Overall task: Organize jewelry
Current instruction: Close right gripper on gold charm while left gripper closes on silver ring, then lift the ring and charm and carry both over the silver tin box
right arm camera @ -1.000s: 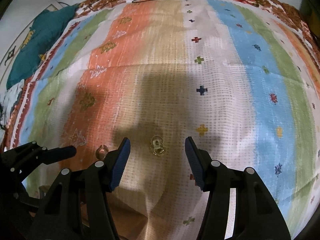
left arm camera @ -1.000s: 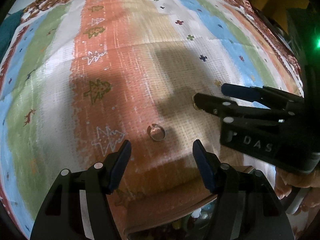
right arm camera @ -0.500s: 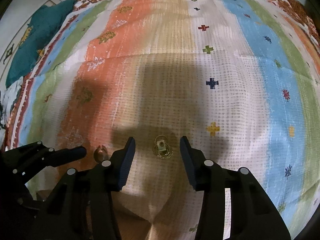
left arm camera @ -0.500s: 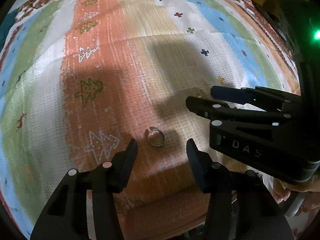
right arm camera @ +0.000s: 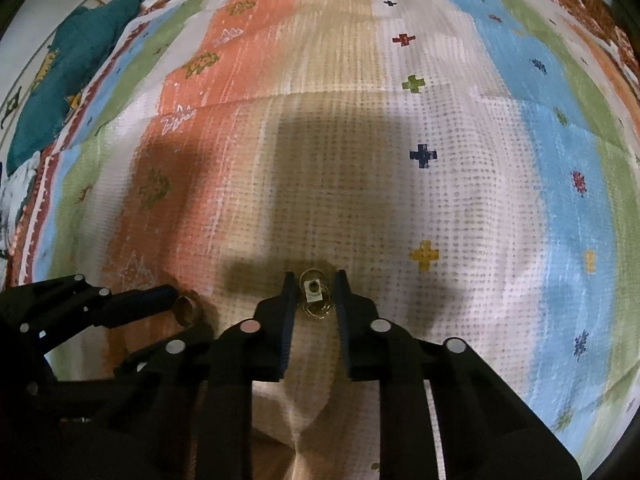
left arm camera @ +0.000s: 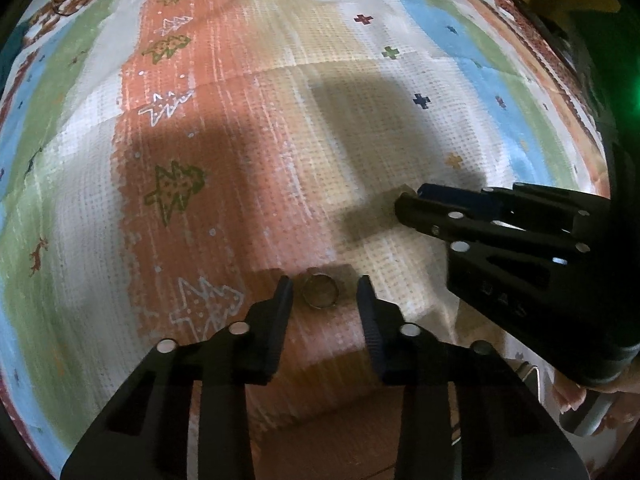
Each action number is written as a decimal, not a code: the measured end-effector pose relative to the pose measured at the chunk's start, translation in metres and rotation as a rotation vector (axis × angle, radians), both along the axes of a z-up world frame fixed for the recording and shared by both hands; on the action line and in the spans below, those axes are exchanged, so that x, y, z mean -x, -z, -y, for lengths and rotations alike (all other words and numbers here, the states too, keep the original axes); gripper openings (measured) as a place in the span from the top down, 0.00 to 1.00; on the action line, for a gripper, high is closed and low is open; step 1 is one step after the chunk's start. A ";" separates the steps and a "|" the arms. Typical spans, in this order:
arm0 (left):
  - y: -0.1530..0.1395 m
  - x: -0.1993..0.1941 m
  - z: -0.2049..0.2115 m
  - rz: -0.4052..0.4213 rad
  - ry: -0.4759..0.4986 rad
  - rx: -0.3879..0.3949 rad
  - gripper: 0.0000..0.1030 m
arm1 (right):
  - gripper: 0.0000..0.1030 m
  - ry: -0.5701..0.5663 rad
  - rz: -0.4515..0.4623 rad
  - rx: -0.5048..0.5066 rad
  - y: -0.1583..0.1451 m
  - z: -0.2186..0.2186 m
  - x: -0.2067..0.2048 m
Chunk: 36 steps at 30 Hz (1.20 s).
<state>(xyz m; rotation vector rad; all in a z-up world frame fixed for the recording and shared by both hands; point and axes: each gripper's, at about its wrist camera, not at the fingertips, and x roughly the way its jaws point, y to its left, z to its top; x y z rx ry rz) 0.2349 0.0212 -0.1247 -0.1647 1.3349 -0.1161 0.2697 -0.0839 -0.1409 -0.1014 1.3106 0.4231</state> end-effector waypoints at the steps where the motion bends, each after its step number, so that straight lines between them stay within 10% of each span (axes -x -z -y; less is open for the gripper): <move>1: 0.001 0.000 0.000 -0.002 0.000 -0.003 0.79 | 0.82 -0.003 0.001 0.003 0.000 -0.001 0.000; 36: -0.051 0.042 -0.025 0.120 -0.096 0.061 0.82 | 0.90 -0.040 0.092 -0.065 -0.051 -0.005 0.025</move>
